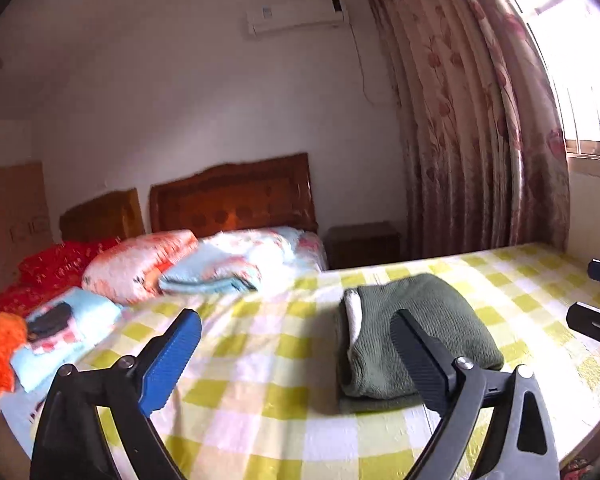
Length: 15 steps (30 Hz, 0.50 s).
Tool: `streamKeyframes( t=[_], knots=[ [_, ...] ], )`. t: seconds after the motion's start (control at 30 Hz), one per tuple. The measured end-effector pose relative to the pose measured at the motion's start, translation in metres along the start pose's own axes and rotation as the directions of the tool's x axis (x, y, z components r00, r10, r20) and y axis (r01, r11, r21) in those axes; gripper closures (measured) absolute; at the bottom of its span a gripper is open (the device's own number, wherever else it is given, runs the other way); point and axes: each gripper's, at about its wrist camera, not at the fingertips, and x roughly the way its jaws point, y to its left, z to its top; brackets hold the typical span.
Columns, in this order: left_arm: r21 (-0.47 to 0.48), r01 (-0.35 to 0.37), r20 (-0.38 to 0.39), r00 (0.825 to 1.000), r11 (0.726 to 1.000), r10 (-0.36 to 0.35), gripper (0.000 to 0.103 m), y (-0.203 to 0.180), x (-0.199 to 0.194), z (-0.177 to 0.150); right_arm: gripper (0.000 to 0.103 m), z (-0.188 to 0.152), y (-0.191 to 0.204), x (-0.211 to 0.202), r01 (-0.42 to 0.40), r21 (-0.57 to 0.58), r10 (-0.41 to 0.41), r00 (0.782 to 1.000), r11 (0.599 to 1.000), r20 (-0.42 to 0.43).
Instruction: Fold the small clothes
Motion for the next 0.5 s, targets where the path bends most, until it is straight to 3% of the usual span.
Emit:
streamKeyframes(
  t=[0.1, 0.17, 0.3, 0.5],
  knots=[
    [0.022, -0.049, 0.0, 0.999, 0.999, 0.049, 0.005, -0.013, -0.011, 0.001, 0.0, 0.001, 0.007, -0.005, 0.013, 0.006, -0.013, 0.999, 1.0, -0.037],
    [0.03, 0.011, -0.055, 0.998, 0.999, -0.009, 0.005, -0.025, -0.007, -0.007, 0.0, -0.01, 0.011, -0.002, 0.022, 0.01, -0.021, 0.996, 1.0, -0.083],
    [-0.013, 0.114, -0.257, 0.96, 0.993, -0.113, 0.005, -0.046, 0.016, -0.036, 0.0, -0.041, 0.011, 0.015, 0.052, 0.021, -0.046, 0.978, 0.998, -0.206],
    [-0.026, 0.142, -0.345, 0.928, 0.99, -0.142, 0.006, -0.066, 0.021, -0.066, 0.0, -0.055, 0.002, 0.024, 0.118, 0.04, -0.103, 0.96, 0.992, -0.259]
  ],
)
